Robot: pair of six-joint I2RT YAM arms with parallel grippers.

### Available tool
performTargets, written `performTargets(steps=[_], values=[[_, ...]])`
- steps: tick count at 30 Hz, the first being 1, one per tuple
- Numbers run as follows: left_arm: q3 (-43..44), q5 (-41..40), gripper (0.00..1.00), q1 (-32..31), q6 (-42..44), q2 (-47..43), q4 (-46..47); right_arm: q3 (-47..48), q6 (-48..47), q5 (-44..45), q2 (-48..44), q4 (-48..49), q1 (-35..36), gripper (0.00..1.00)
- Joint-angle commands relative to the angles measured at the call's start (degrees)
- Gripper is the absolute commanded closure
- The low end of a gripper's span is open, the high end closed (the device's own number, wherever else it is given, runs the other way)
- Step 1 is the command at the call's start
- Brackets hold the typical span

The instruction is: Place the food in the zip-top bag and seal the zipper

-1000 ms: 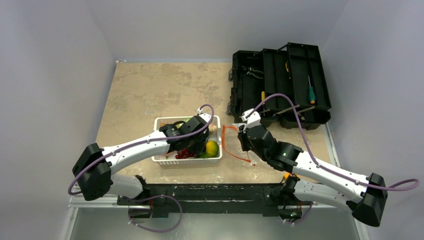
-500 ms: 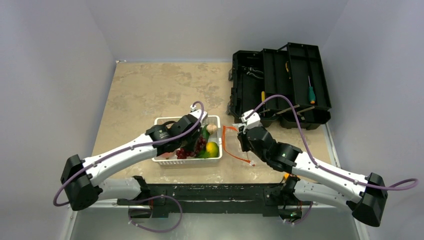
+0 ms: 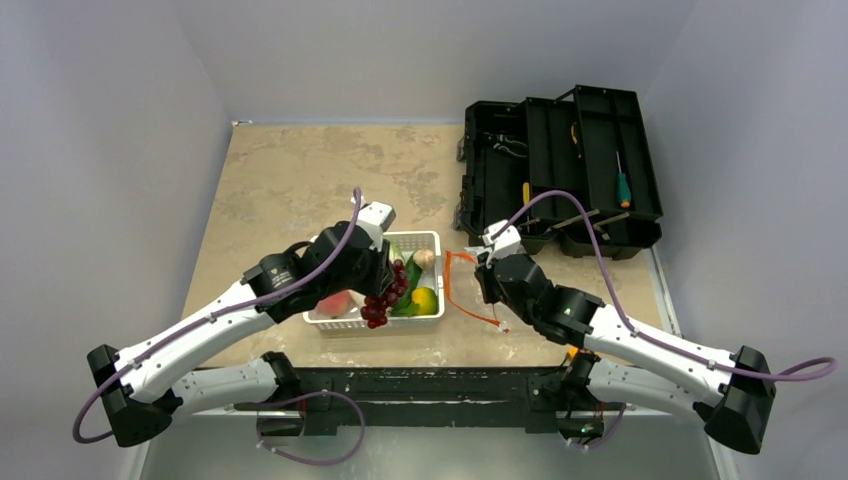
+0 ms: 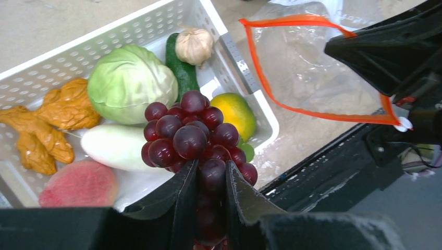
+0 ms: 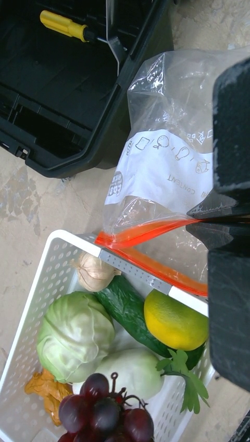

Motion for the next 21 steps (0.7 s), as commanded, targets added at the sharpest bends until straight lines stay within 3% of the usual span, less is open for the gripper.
performTargets(steps=[1, 10, 21], values=[[2.59, 7.01, 1.0, -0.07, -4.33, -0.17, 6.73, -0.35, -0.88, -0.55, -1.8, 2.62, -0.04, 1.0], [1.17, 21.8, 1.0, -0.08, -8.02, 6.65, 22.42, -0.96, -1.15, -1.26, -3.3, 3.12, -0.03, 1.0], [5.85, 31.36, 1.0, -0.07, -11.14, 18.09, 29.7, -1.76, -2.18, -4.2, -5.3, 4.18, 0.0, 1.0]])
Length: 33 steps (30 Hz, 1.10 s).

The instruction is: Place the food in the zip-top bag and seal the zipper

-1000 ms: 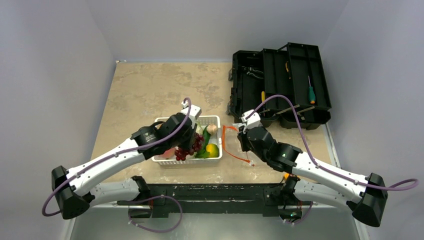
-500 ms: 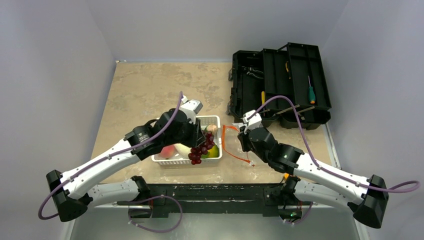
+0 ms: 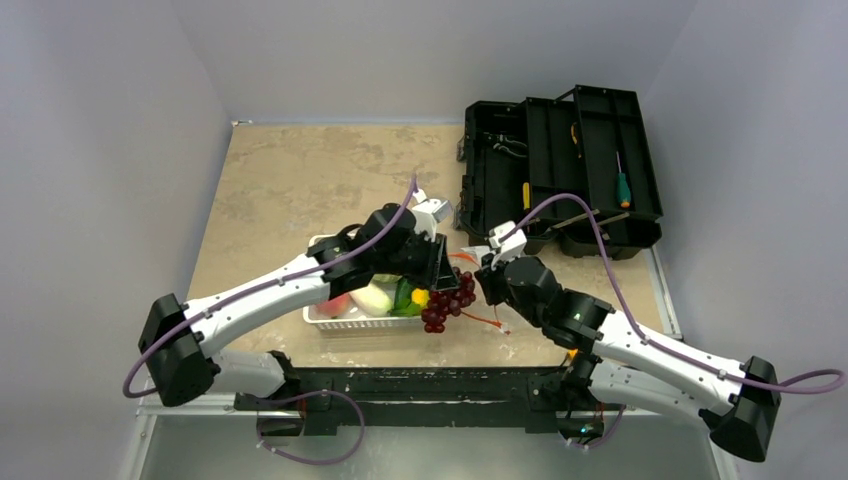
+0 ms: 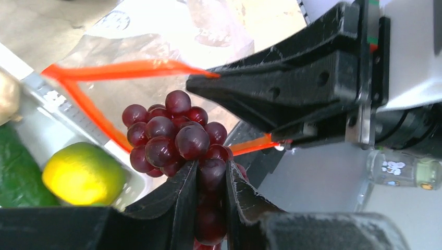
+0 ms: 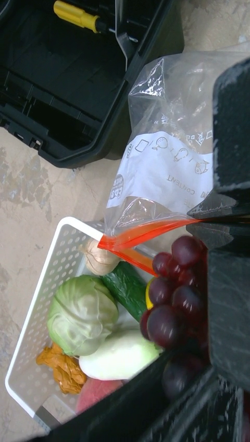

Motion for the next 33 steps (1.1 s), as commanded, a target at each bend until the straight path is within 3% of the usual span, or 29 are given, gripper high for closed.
performTargets(steps=[1, 7, 11, 14, 16, 19, 27, 33], values=[[5.93, 6.28, 1.0, -0.09, -2.79, 3.67, 7.17, -0.69, -1.8, -2.86, -1.65, 3.6, -0.04, 1.0], [11.13, 4.69, 1.0, 0.15, -5.17, 9.58, 2.82, -1.39, -2.71, -5.09, -3.33, 4.35, -0.04, 1.0], [7.55, -3.1, 1.0, 0.74, -8.79, 8.02, 4.34, -1.7, -2.72, -4.88, -4.89, 4.48, -0.07, 1.0], [-1.53, -9.66, 1.0, 0.71, -16.01, 4.94, 16.35, -2.03, -2.71, -5.16, -5.81, 4.74, -0.05, 1.0], [-7.15, -10.43, 1.0, 0.53, -19.89, 4.38, 28.27, -2.28, -2.71, -5.44, -6.26, 4.99, -0.03, 1.0], [-10.07, -10.46, 1.0, 0.43, -24.17, 5.7, 36.34, -2.15, -2.71, -6.61, -6.78, 4.89, -0.05, 1.0], [-9.26, -12.14, 1.0, 0.6, -34.3, 9.5, 35.54, -3.92, -3.11, -9.65, -10.93, 7.11, -0.05, 1.0], [-4.59, -7.74, 1.0, 0.52, -34.17, 13.5, 35.28, -3.08, -2.87, -8.05, -8.16, 6.36, -0.05, 1.0]])
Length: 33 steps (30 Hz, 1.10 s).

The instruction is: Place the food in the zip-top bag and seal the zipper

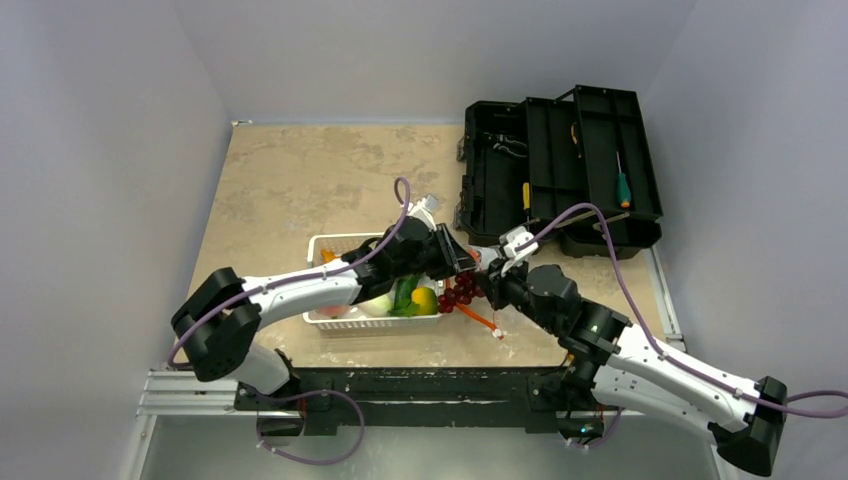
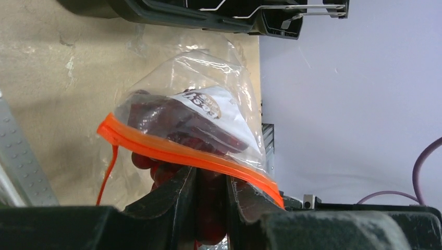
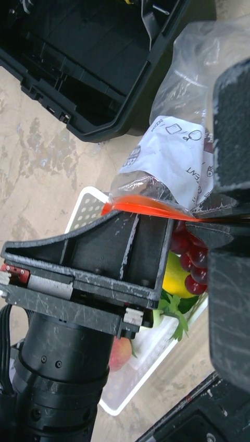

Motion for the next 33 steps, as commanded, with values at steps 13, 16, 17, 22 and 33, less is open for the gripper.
performTargets(steps=[13, 16, 17, 22, 33], values=[[-2.34, 5.24, 0.4, -0.02, 9.68, -11.84, -5.66, 0.29, 0.22, 0.97, 0.46, 2.29, 0.18, 1.0], [-3.09, 4.8, 0.34, 0.04, 12.74, -15.94, -11.43, 0.47, 0.2, 0.7, 1.22, 2.32, 0.13, 1.0], [-3.41, 4.28, 0.32, -0.04, 14.32, -17.1, -14.23, 0.44, 0.14, 0.71, 1.37, 2.33, 0.16, 1.0], [-2.61, 1.59, 0.26, -2.86, 20.08, -18.99, -20.46, 0.36, 0.06, 0.81, 1.22, 2.45, 0.14, 1.0], [1.87, -10.01, 0.43, -11.12, 20.49, -8.93, -23.42, 0.55, 0.97, 0.95, -0.33, 1.68, 0.13, 1.0]])
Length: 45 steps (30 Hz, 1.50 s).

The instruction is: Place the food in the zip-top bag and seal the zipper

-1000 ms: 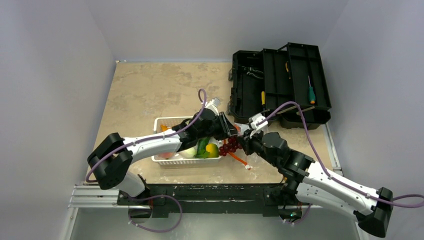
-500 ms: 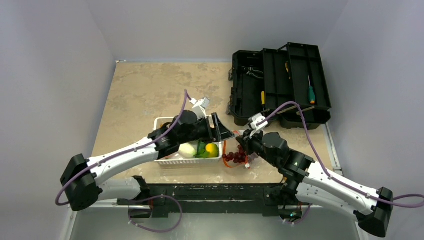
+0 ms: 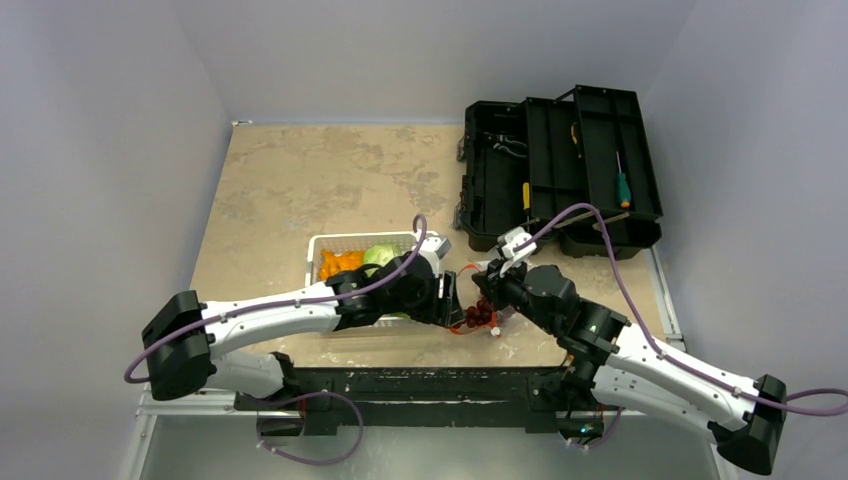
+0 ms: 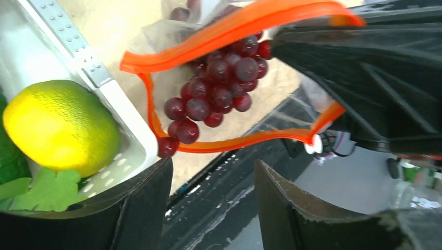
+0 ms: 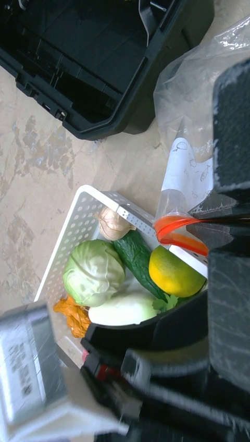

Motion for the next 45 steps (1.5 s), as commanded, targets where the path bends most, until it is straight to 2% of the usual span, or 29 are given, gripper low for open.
performTargets(steps=[1, 7, 12, 14, 18, 21, 22, 27, 31, 35, 39, 45], values=[[3.44, -7.24, 0.46, -0.43, 1.44, 2.03, -0.14, 0.61, 1.02, 0.38, -2.3, 1.57, 0.09, 1.0], [5.7, -12.48, 0.58, -0.43, 2.34, 1.78, -0.32, 0.18, 1.77, -0.04, -7.35, 2.3, 0.13, 1.0], [5.71, -11.69, 0.54, -0.34, 2.36, 2.07, 1.15, 1.33, 2.65, -0.34, -9.42, 2.01, 0.13, 1.0], [5.87, -11.04, 0.56, -0.35, 2.32, 2.71, 1.17, 1.76, 2.84, -0.87, -9.02, 2.1, 0.11, 1.0], [5.5, -10.26, 0.75, -0.35, 2.29, 2.76, 2.42, 2.55, 2.84, -1.0, -7.67, 1.96, 0.1, 1.0], [5.8, -9.36, 0.98, -0.35, 2.3, 2.41, 2.6, 2.76, 2.7, -0.97, -7.58, 1.96, 0.12, 1.0], [5.99, -9.0, 1.0, -0.39, 2.14, 2.23, 2.49, 2.79, 2.69, -0.78, -7.54, 1.93, 0.11, 1.0], [9.43, -2.43, 1.0, 0.09, -0.87, 0.57, 4.18, 2.82, 2.89, 2.8, -5.77, 0.67, 0.1, 1.0], [14.02, 4.35, 1.0, 1.87, -6.01, 0.29, 10.25, 3.83, 4.28, 7.52, -3.79, -1.7, 0.13, 1.0], [13.66, 7.32, 1.0, 5.42, -13.03, -0.15, 17.97, 6.66, 6.09, 11.76, -2.61, -5.78, 0.12, 1.0], [17.78, 6.67, 1.0, 7.2, -10.91, 2.05, 7.42, 8.21, 6.56, 13.58, -3.63, -7.35, 0.1, 1.0], [17.88, 5.17, 1.0, 7.98, -6.8, 2.03, 1.37, 10.34, 6.07, 16.64, -8.24, -9.44, 0.1, 1.0]])
